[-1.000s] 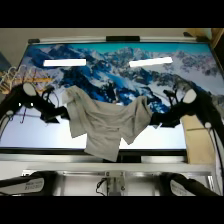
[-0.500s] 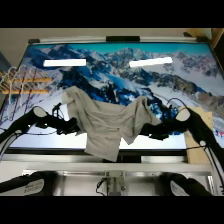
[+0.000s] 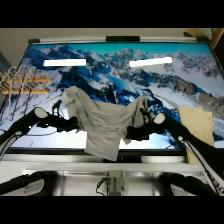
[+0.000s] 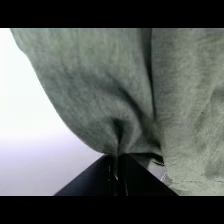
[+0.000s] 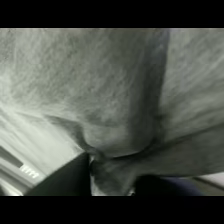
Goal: Fold the shirts.
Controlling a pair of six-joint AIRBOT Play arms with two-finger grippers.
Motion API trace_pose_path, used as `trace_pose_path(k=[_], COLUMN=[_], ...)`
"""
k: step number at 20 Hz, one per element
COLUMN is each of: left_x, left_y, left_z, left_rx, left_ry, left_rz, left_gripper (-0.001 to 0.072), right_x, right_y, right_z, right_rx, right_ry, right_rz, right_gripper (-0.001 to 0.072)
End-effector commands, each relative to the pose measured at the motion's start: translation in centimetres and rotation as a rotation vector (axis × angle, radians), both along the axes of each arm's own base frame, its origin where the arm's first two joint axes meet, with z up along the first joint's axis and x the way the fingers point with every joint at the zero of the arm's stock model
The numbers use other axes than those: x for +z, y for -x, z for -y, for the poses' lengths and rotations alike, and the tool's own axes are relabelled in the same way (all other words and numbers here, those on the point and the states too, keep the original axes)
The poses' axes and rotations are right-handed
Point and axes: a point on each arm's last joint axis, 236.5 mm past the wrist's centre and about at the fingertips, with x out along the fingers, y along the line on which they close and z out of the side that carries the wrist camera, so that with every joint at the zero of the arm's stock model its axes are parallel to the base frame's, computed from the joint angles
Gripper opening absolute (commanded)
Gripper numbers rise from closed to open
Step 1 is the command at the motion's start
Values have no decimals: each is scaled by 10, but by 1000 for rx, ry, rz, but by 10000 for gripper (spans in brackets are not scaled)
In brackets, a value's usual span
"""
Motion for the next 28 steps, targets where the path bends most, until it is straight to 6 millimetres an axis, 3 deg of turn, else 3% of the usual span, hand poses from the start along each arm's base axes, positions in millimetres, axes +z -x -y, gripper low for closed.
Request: trace_pose_path(k=[1,3,5,7,8,9,10,11,12,13,14,15,17,19,22,24,25,28], left_x=[15,45,104,208,270,342,407,466,519,557,578,589,577,537,462,403,377,314], left_y=[-6,-16,-34,-53,-56,-51,-37,-15,13,43,65,86,110,116,88,57,36,-27], left_z=[0,-13,-46,-97,-119,-136,-147,-153,-154,-153,-154,-156,-157,-160,-162,-145,-134,-141], left_rx=[-18,-48,-92,-66,-18,48,115,176,231,276,325,372,394,374,317,199,172,276], left_ry=[14,12,-74,-231,-296,-347,-391,-432,-470,-508,-537,-563,-611,-618,-544,-424,-332,-197], left_rz=[53,117,239,469,607,774,926,1067,1199,1298,1352,1378,1332,1188,992,911,909,956], left_gripper=[42,40,40,40,40,40,40,40,40,40,40,40,40,40,40,40,40,40], right_x=[11,54,133,259,324,390,445,495,533,564,583,590,570,507,395,333,303,235], right_y=[-26,-52,-99,-148,-159,-157,-144,-123,-101,-76,-56,-39,-21,-16,-24,-47,-69,-161], right_z=[-39,-43,-21,36,70,104,130,150,161,169,174,178,185,196,208,212,213,202], right_rx=[-107,-6,-9,-100,-162,-229,-277,-312,-337,-360,-386,-412,-430,-413,-332,-327,-347,-470], right_ry=[-110,-167,-174,-126,-78,-16,42,99,146,189,219,244,297,365,416,392,361,223], right_rz=[53,212,436,794,969,1137,1270,1396,1495,1582,1632,1643,1550,1287,874,728,694,727], right_gripper=[83,83,82,83,82,82,82,83,82,82,83,82,83,82,83,83,83,83])
